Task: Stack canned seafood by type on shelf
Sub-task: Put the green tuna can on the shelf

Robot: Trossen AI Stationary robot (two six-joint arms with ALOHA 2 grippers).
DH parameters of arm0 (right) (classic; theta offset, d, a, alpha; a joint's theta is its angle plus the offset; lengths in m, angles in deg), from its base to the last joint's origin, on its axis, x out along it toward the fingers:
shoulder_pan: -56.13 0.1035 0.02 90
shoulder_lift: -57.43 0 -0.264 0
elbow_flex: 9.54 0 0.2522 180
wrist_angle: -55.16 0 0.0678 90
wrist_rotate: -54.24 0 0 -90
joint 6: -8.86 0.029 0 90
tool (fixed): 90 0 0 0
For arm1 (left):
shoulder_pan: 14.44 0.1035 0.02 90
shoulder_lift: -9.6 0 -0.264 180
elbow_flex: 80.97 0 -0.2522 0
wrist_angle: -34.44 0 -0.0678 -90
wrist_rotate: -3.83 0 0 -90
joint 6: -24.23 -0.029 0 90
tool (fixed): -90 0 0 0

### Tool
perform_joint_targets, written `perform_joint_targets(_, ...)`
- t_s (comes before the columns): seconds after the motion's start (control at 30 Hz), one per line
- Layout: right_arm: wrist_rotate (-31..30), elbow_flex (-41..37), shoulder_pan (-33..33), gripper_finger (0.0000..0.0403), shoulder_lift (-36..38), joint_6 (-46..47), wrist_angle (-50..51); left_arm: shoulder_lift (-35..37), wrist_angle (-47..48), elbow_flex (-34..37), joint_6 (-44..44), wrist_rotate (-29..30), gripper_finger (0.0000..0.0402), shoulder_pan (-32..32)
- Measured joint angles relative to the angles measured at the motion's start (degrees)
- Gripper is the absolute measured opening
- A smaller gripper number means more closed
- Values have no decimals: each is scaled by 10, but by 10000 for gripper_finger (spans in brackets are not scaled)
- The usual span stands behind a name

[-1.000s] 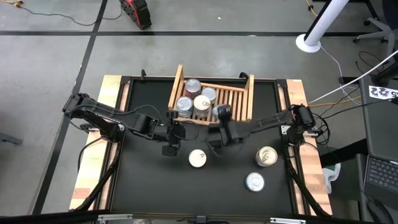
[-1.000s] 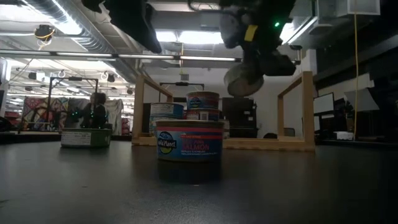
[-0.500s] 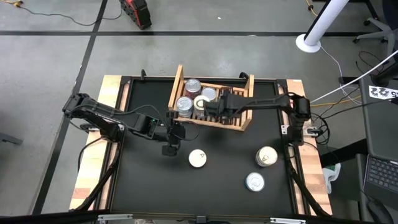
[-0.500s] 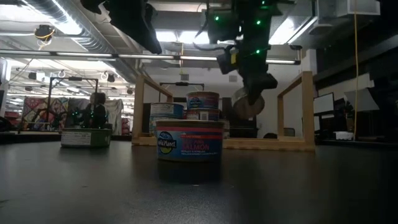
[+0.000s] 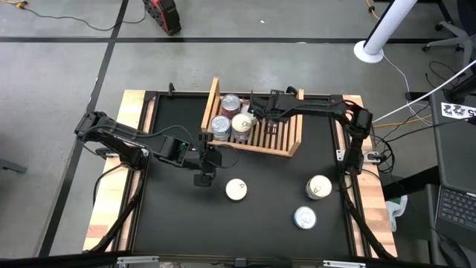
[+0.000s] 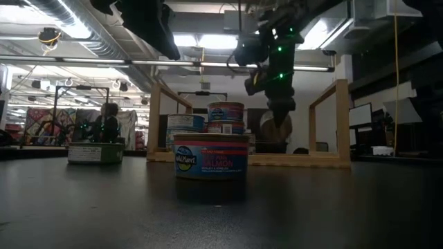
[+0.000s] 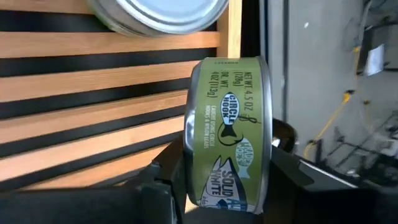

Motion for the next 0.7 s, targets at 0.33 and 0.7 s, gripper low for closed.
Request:
perform_joint_targets(0.33,15,-54,-26,136,0,-25,-99,0,-1,0,0,0,127,0)
perform_joint_targets(0.7,28,-102,-26,136,0,-39,-139,0,-2,0,0,0,127,0)
